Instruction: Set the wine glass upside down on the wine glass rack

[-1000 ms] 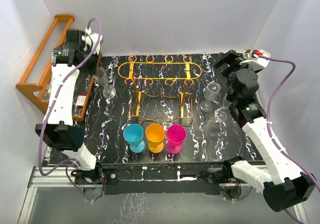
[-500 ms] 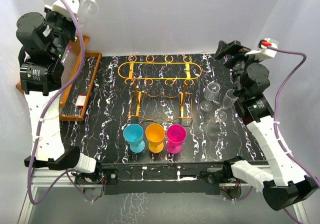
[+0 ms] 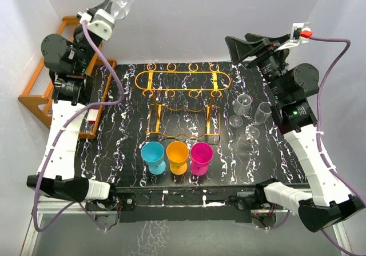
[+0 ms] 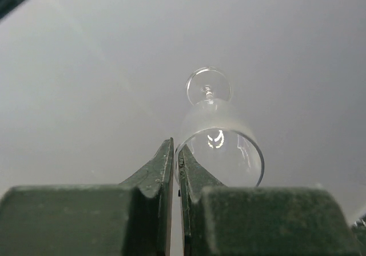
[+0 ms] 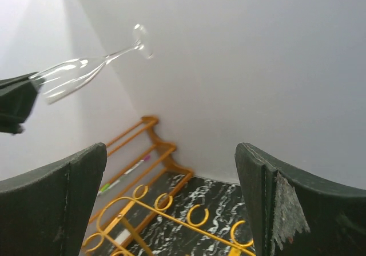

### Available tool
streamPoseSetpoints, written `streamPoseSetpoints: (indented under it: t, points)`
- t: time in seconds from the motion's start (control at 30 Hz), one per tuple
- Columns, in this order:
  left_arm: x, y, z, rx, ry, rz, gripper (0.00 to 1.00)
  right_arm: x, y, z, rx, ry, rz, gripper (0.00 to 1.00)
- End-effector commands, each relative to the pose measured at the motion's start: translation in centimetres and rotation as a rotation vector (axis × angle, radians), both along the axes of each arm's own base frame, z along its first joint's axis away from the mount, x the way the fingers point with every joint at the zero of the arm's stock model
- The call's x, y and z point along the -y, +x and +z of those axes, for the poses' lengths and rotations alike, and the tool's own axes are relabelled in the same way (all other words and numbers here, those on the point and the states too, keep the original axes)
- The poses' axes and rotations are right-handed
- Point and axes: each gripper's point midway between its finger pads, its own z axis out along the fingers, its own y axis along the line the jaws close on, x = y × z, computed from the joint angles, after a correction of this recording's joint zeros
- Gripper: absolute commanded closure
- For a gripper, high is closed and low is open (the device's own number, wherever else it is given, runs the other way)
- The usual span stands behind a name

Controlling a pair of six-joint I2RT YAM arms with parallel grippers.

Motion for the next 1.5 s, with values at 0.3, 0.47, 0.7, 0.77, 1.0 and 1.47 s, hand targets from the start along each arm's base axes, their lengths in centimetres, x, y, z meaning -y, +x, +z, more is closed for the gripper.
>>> streamPoseSetpoints:
  t: [0.3, 0.47, 0.7, 0.77, 1.0, 1.47]
  points:
    - [12.4, -13.1, 3.9, 0.874, 0.261, -0.087, 1.00, -4.4, -5.7, 4.5, 0.185, 0.225, 0.463, 0.02]
    - [15.3, -15.0, 3.2, 1.016, 0.258, -0.054, 1.00, -4.6, -7.1, 4.6, 0.231, 0.281, 0.552, 0.03]
    - [17.1, -15.9, 1.2, 1.045, 0.247, -0.087, 1.00, -2.8, -8.6, 5.5, 0.316, 0.373, 0.539, 0.15]
    - [17.0, -16.1, 0.7, 1.052, 0.239, -0.084, 1.00, -2.5, -9.0, 5.7, 0.332, 0.410, 0.568, 0.21]
    - [18.0, -16.3, -1.1, 1.048, 0.268, -0.127, 1.00, -2.8, -7.7, 6.1, 0.301, 0.478, 0.659, 0.22]
    - [19.8, -16.1, -4.0, 1.055, 0.325, -0.177, 1.00, -2.7, -5.3, 6.9, 0.315, 0.506, 0.634, 0.14]
